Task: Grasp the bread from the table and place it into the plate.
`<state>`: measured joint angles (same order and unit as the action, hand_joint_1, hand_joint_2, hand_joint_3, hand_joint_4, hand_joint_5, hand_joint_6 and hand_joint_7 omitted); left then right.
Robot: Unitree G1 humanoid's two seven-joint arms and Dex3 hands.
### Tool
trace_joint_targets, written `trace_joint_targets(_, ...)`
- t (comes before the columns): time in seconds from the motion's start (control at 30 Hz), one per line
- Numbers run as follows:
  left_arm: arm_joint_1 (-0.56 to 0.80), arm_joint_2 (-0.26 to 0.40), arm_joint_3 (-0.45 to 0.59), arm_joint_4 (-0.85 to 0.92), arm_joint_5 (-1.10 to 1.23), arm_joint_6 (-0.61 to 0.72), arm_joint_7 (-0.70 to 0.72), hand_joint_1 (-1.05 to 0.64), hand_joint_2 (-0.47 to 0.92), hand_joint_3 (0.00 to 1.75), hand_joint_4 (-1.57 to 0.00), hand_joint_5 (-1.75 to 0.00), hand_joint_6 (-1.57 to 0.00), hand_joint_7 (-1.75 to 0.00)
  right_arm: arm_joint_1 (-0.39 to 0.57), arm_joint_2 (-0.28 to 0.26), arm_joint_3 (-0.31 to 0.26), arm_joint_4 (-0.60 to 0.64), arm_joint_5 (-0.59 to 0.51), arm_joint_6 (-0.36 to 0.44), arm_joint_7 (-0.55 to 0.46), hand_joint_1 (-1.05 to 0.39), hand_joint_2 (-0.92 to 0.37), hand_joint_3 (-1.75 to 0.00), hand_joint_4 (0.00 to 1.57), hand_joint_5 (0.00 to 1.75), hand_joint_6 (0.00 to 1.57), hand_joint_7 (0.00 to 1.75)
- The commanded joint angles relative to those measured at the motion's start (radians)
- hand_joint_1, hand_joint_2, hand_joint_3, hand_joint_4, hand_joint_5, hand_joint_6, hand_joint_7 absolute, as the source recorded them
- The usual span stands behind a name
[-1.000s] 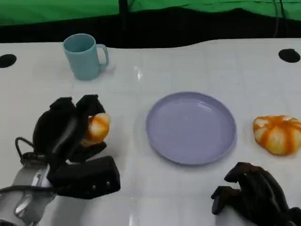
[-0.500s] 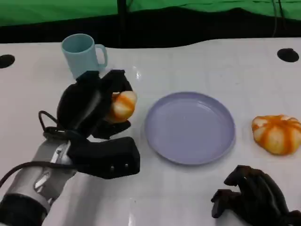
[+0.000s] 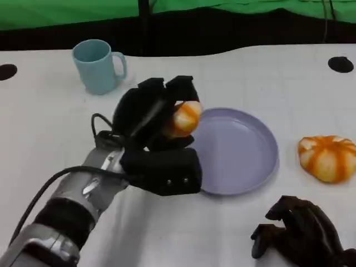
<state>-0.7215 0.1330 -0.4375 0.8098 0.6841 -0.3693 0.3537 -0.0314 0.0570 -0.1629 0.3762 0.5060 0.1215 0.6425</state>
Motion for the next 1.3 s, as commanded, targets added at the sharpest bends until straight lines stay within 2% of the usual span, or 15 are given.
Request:
trace_joint_targets(0.03, -0.055, -0.023, -0.025, 0.049, 0.004, -0.010, -0.022, -0.27, 0.46, 1.07, -0.86, -1.75, -0.64, -1.75, 0.017, -0.008, 0.000, -0.025, -0.002, -0.004, -0.005, -1.05, -0.73, -0.01, 1.57, 0.76, 1.57, 0.38)
trace_joint_targets(0.13, -0.067, -0.034, -0.033, 0.066, 0.004, -0.011, -0.027, -0.28, 0.48, 1.07, -0.87, -1.75, -0.65, -1.72, 0.020, -0.007, 0.002, -0.028, -0.004, -0.008, -0.005, -1.05, -0.73, -0.01, 1.57, 0.76, 1.57, 0.39)
trace_joint_targets(0.17, -0.078, -0.043, -0.044, 0.077, 0.011, -0.012, -0.032, -0.29, 0.48, 1.07, -0.88, -1.75, -0.69, -1.66, 0.020, -0.005, 0.002, -0.028, -0.001, -0.007, -0.001, -1.05, -0.73, -0.01, 1.57, 0.76, 1.57, 0.38)
trace_joint_targets(0.2, -0.087, -0.049, -0.053, 0.086, 0.016, -0.012, -0.035, -0.30, 0.50, 1.06, -0.89, -1.75, -0.76, -1.44, 0.021, -0.004, 0.003, -0.028, 0.001, -0.006, 0.003, -1.04, -0.73, -0.01, 1.57, 0.76, 1.57, 0.37)
trace_joint_targets(0.27, -0.106, -0.067, -0.072, 0.110, 0.028, -0.014, -0.031, -0.32, 0.51, 1.05, -0.90, -1.75, -0.81, -1.31, 0.023, -0.004, 0.005, -0.032, -0.001, -0.004, 0.000, -1.04, -0.73, -0.01, 1.57, 0.76, 1.57, 0.37)
trace_joint_targets(0.43, -0.124, -0.081, -0.087, 0.143, 0.028, -0.023, -0.014, -0.32, 0.49, 1.07, -0.93, -1.75, -0.78, -1.53, 0.025, -0.001, 0.005, -0.042, 0.000, 0.008, -0.014, -1.05, -0.72, 0.00, 1.57, 0.76, 1.57, 0.38)
trace_joint_targets(0.83, -0.180, -0.130, -0.131, 0.242, 0.047, -0.010, -0.046, -0.31, 0.51, 1.08, -0.96, -1.75, -0.76, -1.52, 0.027, 0.002, 0.011, -0.046, -0.006, -0.005, -0.014, -1.05, -0.74, -0.01, 1.57, 0.75, 1.57, 0.38)
trace_joint_targets(0.9, -0.196, -0.136, -0.141, 0.274, 0.048, -0.012, -0.085, -0.30, 0.66, 0.93, -0.87, -1.75, -0.72, -1.42, 0.027, 0.004, 0.012, -0.044, -0.008, -0.012, -0.011, -1.05, -0.73, -0.01, 1.57, 0.75, 1.57, 0.38)
trace_joint_targets(0.93, -0.202, -0.137, -0.144, 0.284, 0.048, -0.014, -0.101, -0.33, 0.78, 0.70, -0.73, -1.72, -0.66, -1.16, 0.027, 0.005, 0.013, -0.042, -0.008, -0.015, -0.010, -1.05, -0.73, -0.01, 1.57, 0.75, 1.57, 0.38)
trace_joint_targets(0.97, -0.205, -0.137, -0.146, 0.287, 0.047, -0.014, -0.110, -0.34, 0.85, 0.58, -0.68, -1.71, -0.65, -1.05, 0.026, 0.005, 0.013, -0.041, -0.008, -0.016, -0.009, -1.05, -0.74, -0.01, 1.57, 0.75, 1.57, 0.38)
trace_joint_targets(1.07, -0.216, -0.138, -0.153, 0.298, 0.048, -0.013, -0.135, -0.34, 0.91, 0.46, -0.63, -1.70, -0.64, -0.94, 0.026, 0.006, 0.013, -0.041, -0.005, -0.014, -0.011, -1.05, -0.74, -0.01, 1.57, 0.75, 1.57, 0.38)
trace_joint_targets(1.13, -0.224, -0.139, -0.160, 0.306, 0.051, -0.008, -0.159, -0.40, 0.92, 0.36, -0.43, -1.46, -0.41, -0.55, 0.026, 0.006, 0.013, -0.043, -0.003, -0.009, -0.014, -1.05, -0.73, 0.00, 1.57, 0.75, 1.57, 0.38)
trace_joint_targets(1.17, -0.230, -0.140, -0.166, 0.308, 0.056, 0.001, -0.175, -0.41, 0.92, 0.35, -0.41, -1.43, -0.39, -0.49, 0.026, 0.006, 0.013, -0.042, -0.003, -0.010, -0.013, -1.05, -0.73, 0.00, 1.57, 0.75, 1.57, 0.38)
trace_joint_targets(1.23, -0.236, -0.141, -0.173, 0.310, 0.060, 0.011, -0.190, -0.52, 0.92, 0.29, -0.31, -0.98, -0.28, -0.31, 0.025, 0.006, 0.013, -0.041, -0.003, -0.012, -0.012, -1.05, -0.73, 0.00, 1.57, 0.75, 1.57, 0.39)
trace_joint_targets(1.3, -0.243, -0.145, -0.173, 0.309, 0.054, 0.030, -0.228, -0.62, 0.92, 0.27, -0.21, -0.70, -0.20, -0.20, 0.025, 0.006, 0.015, -0.042, -0.005, -0.015, -0.009, -1.05, -0.73, 0.00, 1.57, 0.75, 1.57, 0.39)
